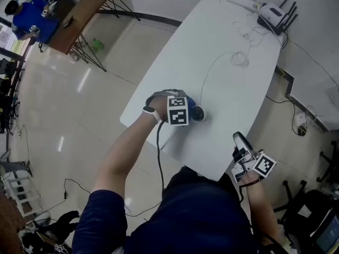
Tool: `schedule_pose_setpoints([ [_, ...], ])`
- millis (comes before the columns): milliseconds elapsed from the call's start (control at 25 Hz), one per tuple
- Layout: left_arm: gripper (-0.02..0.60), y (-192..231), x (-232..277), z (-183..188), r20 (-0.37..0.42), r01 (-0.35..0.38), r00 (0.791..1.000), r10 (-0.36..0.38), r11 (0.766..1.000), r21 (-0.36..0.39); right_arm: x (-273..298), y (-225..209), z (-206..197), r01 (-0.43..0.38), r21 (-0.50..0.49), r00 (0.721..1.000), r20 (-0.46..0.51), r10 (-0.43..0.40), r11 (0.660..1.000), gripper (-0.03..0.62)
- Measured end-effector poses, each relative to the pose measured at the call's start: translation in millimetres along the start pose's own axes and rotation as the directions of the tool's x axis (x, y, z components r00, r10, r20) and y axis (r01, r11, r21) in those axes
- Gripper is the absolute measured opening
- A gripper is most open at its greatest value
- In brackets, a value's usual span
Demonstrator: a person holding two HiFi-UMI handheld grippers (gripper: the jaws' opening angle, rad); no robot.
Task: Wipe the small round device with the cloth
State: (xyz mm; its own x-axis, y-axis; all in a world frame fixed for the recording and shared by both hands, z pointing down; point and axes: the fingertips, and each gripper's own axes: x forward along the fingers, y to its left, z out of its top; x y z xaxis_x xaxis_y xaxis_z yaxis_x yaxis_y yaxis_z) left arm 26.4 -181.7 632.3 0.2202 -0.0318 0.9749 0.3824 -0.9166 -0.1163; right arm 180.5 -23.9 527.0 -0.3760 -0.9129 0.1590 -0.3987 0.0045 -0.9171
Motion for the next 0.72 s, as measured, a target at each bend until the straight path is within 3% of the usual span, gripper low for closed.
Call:
schedule_pose_setpoints([
  [160,0.202,0.6,25.7,-2.3,-0.137,-0.023,0.99,0.038,0.994,0.109,3.1,0.6,-4.6,-0.014,0.016,1.0,-0.004,0.014,1.0,0.178],
  [280,0.202,2.8,33.3,0.3,-0.176,-0.024,0.983,0.049,0.989,0.145,1.6,0.8,-6.8,-0.024,0.023,1.0,-0.004,0.025,0.999,0.178],
  [360,0.202,5.8,31.4,0.9,-0.146,-0.022,0.989,0.035,0.996,0.089,-1.4,0.4,-7.2,-0.024,0.022,1.0,-0.006,0.025,0.999,0.178],
  [440,0.202,9.1,20.4,-1.6,-0.076,-0.037,0.997,0.035,0.999,-0.022,-5.5,2.9,-8.1,-0.032,0.018,0.999,-0.005,0.032,0.999,0.178],
  [560,0.201,18.7,-14.0,-11.2,0.025,-0.107,0.993,0.113,0.979,-0.172,-11.4,5.3,-10.2,-0.037,0.01,0.999,-0.004,0.037,0.999,0.175],
  [640,0.201,22.5,-44.2,-14.7,0.06,-0.162,0.982,0.177,0.967,-0.197,-13.5,6.2,-12.2,-0.038,0.005,0.999,-0.006,0.038,0.999,0.172],
  [720,0.201,22.0,-74.0,-10.0,0.075,-0.211,0.971,0.225,0.965,-0.158,-13.0,8.3,-14.9,-0.045,0.001,0.999,-0.011,0.045,0.999,0.17],
])
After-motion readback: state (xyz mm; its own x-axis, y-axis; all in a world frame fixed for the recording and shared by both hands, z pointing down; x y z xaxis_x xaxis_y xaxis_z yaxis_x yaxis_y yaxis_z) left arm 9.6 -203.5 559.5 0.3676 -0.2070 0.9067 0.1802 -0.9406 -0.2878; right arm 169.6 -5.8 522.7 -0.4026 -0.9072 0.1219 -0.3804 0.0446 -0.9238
